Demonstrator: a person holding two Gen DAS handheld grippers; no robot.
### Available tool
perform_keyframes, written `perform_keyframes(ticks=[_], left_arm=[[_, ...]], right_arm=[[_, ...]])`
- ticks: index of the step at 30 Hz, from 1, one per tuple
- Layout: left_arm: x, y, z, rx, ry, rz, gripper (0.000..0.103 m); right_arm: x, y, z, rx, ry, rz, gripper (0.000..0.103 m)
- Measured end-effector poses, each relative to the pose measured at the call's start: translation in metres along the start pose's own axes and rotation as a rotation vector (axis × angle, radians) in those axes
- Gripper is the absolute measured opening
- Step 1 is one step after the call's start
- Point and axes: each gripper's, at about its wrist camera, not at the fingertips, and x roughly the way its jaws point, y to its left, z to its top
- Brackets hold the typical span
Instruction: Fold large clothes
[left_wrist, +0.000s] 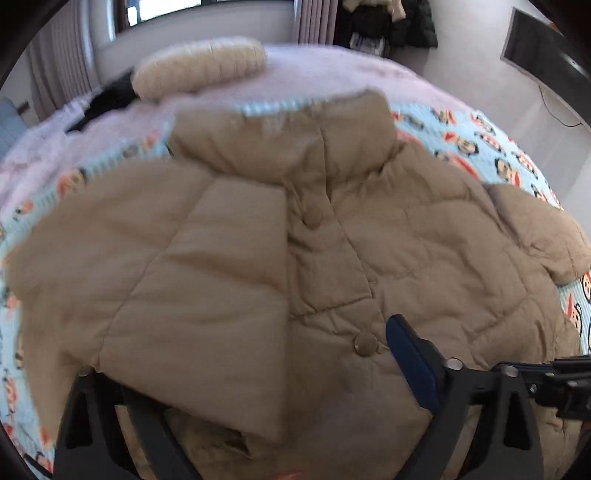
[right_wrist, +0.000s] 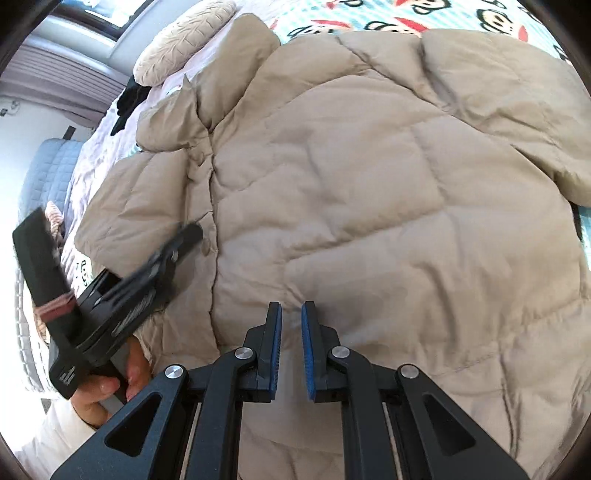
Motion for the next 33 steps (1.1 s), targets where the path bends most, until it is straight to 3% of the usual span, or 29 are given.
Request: perform_keyframes(ticks=[3, 6, 7, 8, 10, 12, 16, 18, 23, 25, 28, 30, 33], left_arm=[[-0.028, 0.008, -0.003, 0.01, -0.009, -0.005, 0.096], [-0.07, 0.037, -0.009, -0.051, -0.064, -0.006, 0.096], [-0.087, 0.054, -0.013, -0.097, -0.09, 0.022, 0.096], [-0.095, 0.072, -0.015, -0.134, -0.105, 0.048, 0.096], [-0.103, 0.106, -0.024, -0.225, -0.103, 0.099, 0.096], [-0.095, 0.149, -0.039, -0.355, -0.055, 0.124, 0.096], [-0.06, 0.206, -0.071, -0.566, 0.05, 0.086, 0.096], [-0.045, 0.212, -0.084, -0.588, 0.084, 0.114, 0.096], [-0.03, 0.213, -0.095, -0.575, 0.103, 0.131, 0.096], [-0.026, 0.213, -0.095, -0.562, 0.116, 0.138, 0.096], [-0.023, 0.211, -0.094, -0.54, 0.129, 0.126, 0.096], [-0.026, 0.214, -0.089, -0.545, 0.128, 0.087, 0.096], [-0.034, 0.226, -0.076, -0.579, 0.081, 0.023, 0.096]], right_arm=[[0.003, 0.008, 0.007, -0.036, -0.01, -0.019, 0.013], [-0.006, 0.017, 0.02, -0.115, -0.043, -0.042, 0.014], [-0.011, 0.023, 0.023, -0.157, -0.059, -0.049, 0.024], [-0.014, 0.039, 0.026, -0.212, -0.081, -0.059, 0.047], [-0.023, 0.058, 0.025, -0.31, -0.129, -0.058, 0.077], [-0.026, 0.096, 0.02, -0.458, -0.169, -0.054, 0.078], [0.004, 0.17, 0.009, -0.706, -0.194, -0.135, 0.078], [0.028, 0.199, 0.002, -0.814, -0.178, -0.186, 0.078], [0.058, 0.214, -0.009, -0.928, -0.204, -0.321, 0.078], [0.055, 0.201, 0.005, -0.86, -0.258, -0.366, 0.078], [0.02, 0.153, 0.037, -0.542, -0.367, -0.332, 0.078], [0.006, 0.1, 0.06, -0.266, -0.329, -0.219, 0.079], [0.014, 0.049, 0.07, -0.072, -0.205, -0.109, 0.079]])
